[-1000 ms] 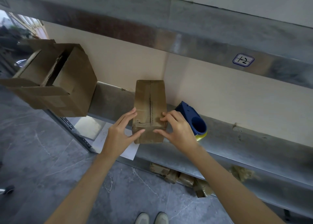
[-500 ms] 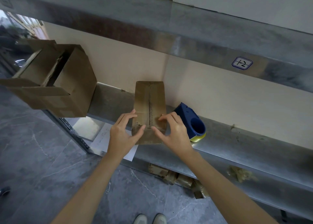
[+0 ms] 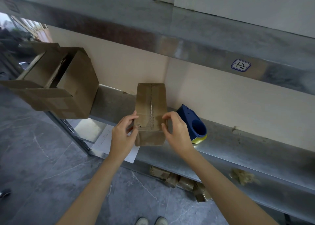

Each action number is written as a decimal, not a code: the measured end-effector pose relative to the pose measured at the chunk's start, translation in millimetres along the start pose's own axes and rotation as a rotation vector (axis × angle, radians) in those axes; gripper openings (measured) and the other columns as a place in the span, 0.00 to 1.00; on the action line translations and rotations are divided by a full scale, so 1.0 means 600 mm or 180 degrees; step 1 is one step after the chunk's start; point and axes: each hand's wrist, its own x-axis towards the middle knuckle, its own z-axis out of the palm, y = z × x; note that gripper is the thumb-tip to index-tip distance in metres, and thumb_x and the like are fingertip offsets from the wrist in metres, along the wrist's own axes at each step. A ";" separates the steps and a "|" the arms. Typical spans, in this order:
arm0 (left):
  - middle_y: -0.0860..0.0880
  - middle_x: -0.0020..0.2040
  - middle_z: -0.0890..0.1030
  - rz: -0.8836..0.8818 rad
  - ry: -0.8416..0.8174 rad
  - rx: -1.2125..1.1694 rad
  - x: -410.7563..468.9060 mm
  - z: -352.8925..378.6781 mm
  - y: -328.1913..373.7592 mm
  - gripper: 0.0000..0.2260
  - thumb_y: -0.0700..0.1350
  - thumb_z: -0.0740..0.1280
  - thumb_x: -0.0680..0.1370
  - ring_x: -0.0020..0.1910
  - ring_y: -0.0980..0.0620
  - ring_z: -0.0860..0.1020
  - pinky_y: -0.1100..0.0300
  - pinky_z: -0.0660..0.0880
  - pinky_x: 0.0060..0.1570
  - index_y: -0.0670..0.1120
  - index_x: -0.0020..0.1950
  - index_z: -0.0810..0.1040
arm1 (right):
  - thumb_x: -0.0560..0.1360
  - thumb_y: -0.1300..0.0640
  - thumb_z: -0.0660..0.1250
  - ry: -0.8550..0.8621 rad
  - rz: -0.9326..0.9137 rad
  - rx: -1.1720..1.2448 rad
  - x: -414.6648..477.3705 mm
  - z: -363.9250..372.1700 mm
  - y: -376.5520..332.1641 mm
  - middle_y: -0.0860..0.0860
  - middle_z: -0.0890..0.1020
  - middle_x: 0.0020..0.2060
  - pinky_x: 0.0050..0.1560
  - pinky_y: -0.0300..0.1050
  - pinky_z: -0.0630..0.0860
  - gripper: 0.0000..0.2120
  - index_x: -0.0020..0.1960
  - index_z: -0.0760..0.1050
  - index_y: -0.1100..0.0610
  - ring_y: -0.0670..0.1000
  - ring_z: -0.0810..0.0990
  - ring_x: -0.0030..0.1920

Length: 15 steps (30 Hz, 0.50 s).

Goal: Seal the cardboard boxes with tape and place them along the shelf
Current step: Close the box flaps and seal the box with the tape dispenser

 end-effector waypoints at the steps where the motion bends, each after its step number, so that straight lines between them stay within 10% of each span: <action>1: 0.52 0.67 0.78 -0.0001 -0.0030 -0.0022 0.000 -0.002 0.001 0.14 0.31 0.67 0.77 0.63 0.62 0.77 0.63 0.78 0.57 0.43 0.59 0.79 | 0.77 0.64 0.67 -0.0005 -0.0011 0.0026 0.001 -0.002 0.002 0.45 0.77 0.50 0.51 0.24 0.70 0.09 0.54 0.72 0.54 0.41 0.76 0.51; 15: 0.53 0.69 0.76 -0.0285 -0.0309 -0.0508 0.003 -0.007 0.000 0.16 0.30 0.64 0.78 0.66 0.62 0.75 0.67 0.74 0.60 0.44 0.63 0.78 | 0.77 0.65 0.65 -0.0238 0.0081 0.0177 0.000 -0.016 0.001 0.45 0.76 0.54 0.54 0.24 0.68 0.12 0.58 0.72 0.54 0.40 0.74 0.55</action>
